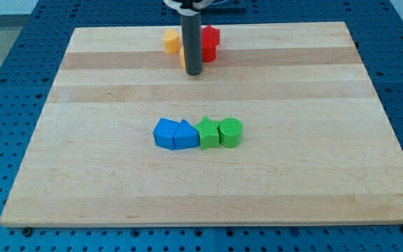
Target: Point at the yellow heart
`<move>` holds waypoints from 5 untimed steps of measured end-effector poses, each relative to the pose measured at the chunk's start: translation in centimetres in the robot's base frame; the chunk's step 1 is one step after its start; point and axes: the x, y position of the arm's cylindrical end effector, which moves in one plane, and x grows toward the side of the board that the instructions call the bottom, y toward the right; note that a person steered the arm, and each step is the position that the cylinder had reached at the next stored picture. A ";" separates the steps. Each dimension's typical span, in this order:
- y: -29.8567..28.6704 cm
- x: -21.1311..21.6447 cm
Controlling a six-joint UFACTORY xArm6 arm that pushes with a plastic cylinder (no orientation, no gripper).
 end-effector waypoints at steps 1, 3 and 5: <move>-0.1 -0.9; -0.1 -3.0; -7.2 -1.2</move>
